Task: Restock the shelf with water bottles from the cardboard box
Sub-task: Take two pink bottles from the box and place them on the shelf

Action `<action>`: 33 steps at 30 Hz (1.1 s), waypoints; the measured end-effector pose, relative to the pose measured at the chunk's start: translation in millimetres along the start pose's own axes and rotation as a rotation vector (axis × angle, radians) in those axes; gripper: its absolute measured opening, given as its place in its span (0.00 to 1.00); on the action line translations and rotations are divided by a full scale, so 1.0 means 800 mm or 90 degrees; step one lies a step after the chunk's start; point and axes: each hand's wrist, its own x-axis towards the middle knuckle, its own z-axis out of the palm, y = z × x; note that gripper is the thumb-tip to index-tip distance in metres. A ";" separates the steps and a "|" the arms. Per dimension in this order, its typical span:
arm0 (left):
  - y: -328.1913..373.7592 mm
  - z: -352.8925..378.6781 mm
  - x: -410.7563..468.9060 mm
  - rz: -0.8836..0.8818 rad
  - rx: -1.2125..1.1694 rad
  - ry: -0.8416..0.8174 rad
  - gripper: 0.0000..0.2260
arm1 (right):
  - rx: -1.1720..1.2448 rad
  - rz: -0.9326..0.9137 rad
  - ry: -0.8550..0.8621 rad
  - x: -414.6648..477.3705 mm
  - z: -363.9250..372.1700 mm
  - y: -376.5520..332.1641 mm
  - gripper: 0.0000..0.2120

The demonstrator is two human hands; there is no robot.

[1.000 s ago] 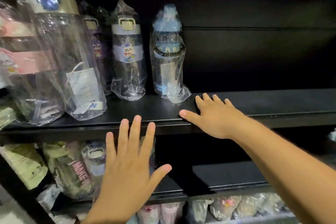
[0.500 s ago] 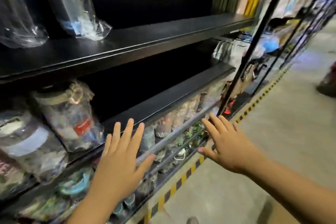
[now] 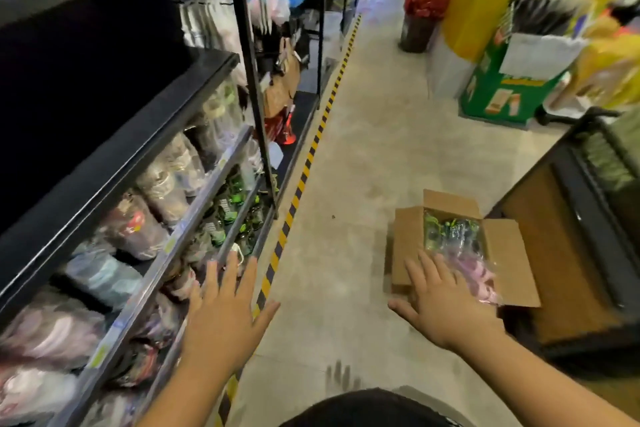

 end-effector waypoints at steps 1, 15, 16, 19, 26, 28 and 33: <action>0.023 0.000 0.009 0.019 0.000 -0.009 0.42 | 0.020 0.030 0.007 -0.008 0.010 0.023 0.45; 0.378 0.010 0.091 0.209 0.059 -0.032 0.45 | 0.137 0.270 -0.015 -0.068 0.128 0.339 0.45; 0.395 0.013 0.098 0.221 0.066 -0.031 0.45 | 0.141 0.283 -0.017 -0.067 0.132 0.356 0.44; 0.442 0.013 0.116 0.253 0.108 -0.046 0.43 | 0.184 0.330 0.001 -0.071 0.135 0.395 0.40; 0.539 0.004 0.178 0.356 0.178 -0.060 0.43 | 0.278 0.461 -0.014 -0.065 0.154 0.453 0.42; 0.565 0.005 0.206 0.394 0.197 -0.063 0.45 | 0.296 0.492 -0.015 -0.058 0.155 0.461 0.42; 0.646 0.005 0.289 0.524 0.210 -0.066 0.40 | 0.345 0.562 -0.031 -0.019 0.146 0.487 0.40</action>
